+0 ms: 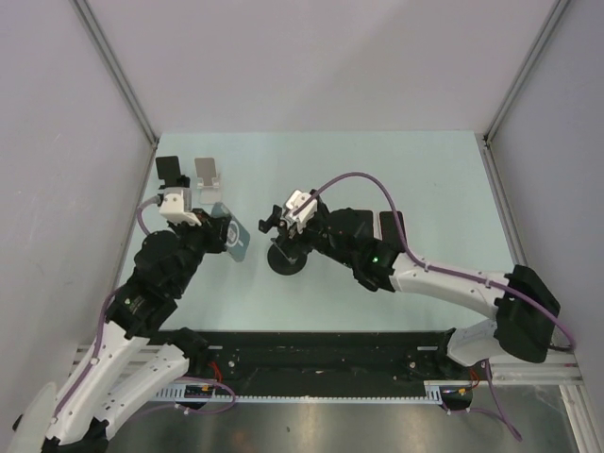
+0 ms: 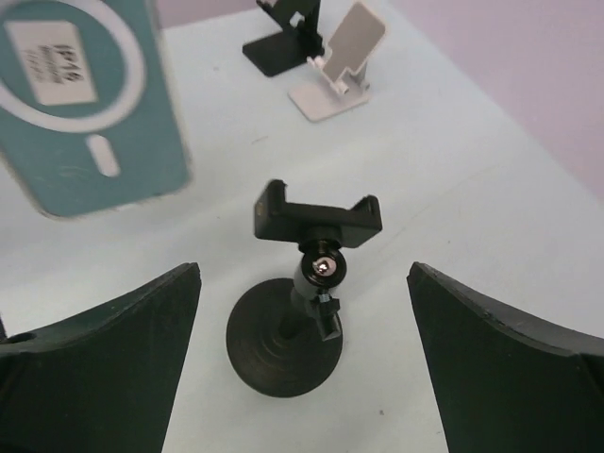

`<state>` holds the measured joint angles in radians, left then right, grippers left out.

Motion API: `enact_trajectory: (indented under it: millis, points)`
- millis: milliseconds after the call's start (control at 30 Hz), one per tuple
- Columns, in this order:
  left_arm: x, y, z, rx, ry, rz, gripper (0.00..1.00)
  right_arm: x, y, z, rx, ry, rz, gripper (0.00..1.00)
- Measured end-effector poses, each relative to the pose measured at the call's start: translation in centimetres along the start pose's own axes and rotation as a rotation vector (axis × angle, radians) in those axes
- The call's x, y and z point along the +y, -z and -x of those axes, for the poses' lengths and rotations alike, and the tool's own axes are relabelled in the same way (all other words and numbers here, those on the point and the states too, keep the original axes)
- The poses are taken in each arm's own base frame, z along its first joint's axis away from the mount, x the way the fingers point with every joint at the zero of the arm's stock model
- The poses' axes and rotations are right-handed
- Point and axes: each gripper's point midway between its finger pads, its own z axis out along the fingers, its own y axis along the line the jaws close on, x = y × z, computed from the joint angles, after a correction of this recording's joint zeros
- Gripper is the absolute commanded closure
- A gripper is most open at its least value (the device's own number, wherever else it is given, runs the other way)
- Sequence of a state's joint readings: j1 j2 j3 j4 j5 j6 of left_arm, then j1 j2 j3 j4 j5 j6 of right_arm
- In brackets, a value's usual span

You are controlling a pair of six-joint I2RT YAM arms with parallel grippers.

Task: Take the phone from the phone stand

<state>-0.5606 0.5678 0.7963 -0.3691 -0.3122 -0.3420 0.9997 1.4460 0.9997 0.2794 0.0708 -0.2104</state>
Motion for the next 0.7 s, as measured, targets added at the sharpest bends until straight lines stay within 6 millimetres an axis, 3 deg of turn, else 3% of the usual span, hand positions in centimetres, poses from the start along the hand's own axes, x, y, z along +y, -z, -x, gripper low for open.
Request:
enact_trajectory:
  millis: [100,233,500,700]
  points:
    - [-1.3,0.0,0.9,0.0,0.058,-0.043,1.0,1.0,1.6,2.6,-0.047,0.035,-0.009,0.01]
    - [-2.7,-0.2,1.3,0.02,0.149,-0.081,1.0,4.0,2.8,4.1,-0.072,0.096,0.012,0.0]
    - [-4.5,-0.6,0.8,0.078,0.277,-0.124,1.0,8.5,2.9,4.1,-0.082,0.259,-0.036,0.0]
    - [-5.1,-0.4,0.8,0.091,0.342,-0.144,1.0,9.1,1.4,2.6,-0.069,0.348,-0.158,0.04]
